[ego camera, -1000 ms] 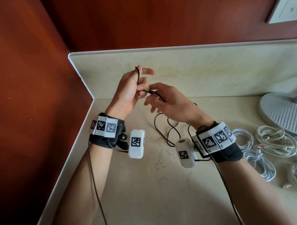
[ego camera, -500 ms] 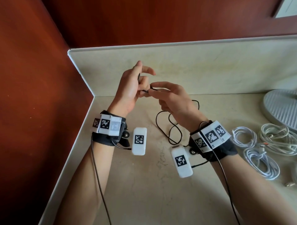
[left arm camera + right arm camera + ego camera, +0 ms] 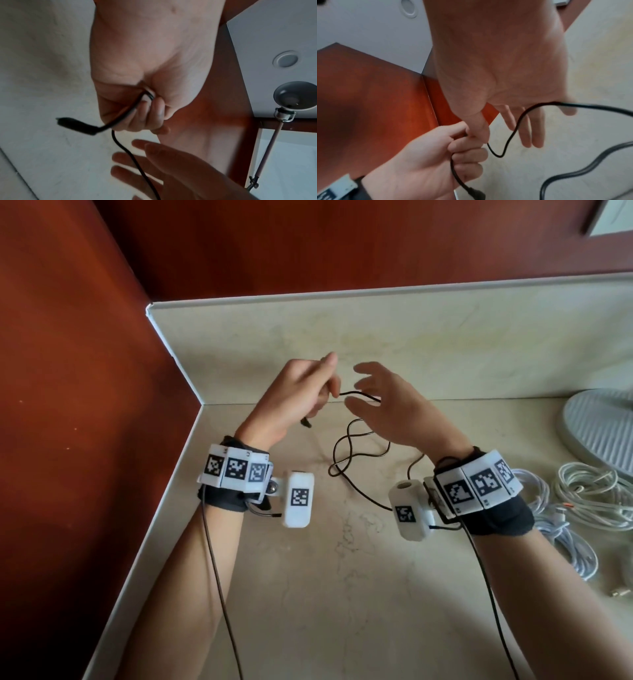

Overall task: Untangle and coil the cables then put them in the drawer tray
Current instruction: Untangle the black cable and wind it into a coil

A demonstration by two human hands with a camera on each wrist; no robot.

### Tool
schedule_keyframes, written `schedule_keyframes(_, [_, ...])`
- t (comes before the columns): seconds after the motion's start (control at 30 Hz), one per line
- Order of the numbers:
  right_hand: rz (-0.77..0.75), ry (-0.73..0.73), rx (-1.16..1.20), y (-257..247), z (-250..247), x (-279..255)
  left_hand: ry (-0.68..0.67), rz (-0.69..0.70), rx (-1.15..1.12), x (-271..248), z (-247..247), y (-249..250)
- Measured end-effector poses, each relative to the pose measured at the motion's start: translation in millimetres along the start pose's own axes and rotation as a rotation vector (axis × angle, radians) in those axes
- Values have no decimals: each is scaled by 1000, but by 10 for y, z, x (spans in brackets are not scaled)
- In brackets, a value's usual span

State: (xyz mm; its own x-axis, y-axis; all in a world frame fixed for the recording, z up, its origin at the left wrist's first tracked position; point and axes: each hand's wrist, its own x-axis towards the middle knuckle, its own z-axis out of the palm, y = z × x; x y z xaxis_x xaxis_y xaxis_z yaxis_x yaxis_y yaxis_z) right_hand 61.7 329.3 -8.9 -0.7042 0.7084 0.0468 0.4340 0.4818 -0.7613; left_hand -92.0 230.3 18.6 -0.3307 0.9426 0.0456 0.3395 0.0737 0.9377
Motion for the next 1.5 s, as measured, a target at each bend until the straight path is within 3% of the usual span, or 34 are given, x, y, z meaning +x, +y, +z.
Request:
schedule_keyframes(0.13, [-217,22,102,8,76,26,-131,35,104,-42,70,51])
schedule_keyframes(0.23, [-342,56,31,-1,40,7,-248,-21,294,-68,21,47])
schedule_keyframes(0.37, [-477,-58,80,-58,22,-42,-268,-6,615,-72,7,43])
schedule_keyframes(0.6, [-354,-26,-41,7,-39,-3,-188,69,671,-57,49,41])
schedule_keyframes(0.7, [-272,151,-52,64,-36,50,-53,76,565,-39,68,22])
schedule_keyframes(0.77, [-216,275,-13,88,-75,72,-1,155,479,-56,45,37])
schedule_keyframes(0.9, [-219,357,81,76,-160,62,-119,258,507,-92,40,100])
schedule_keyframes(1.0, [-289,341,133,31,-178,24,-268,203,539,-124,84,92])
schedule_keyframes(1.17, [-341,281,91,-23,-188,-16,-359,59,450,-162,110,149])
schedule_keyframes(1.3, [-354,246,137,-118,-169,-55,-270,-17,577,-91,81,53])
schedule_keyframes(1.37, [-386,152,155,-190,-108,-94,-173,34,652,-54,70,15])
schedule_keyframes(1.5, [-355,-52,252,-247,32,-128,60,59,559,-4,-41,-6])
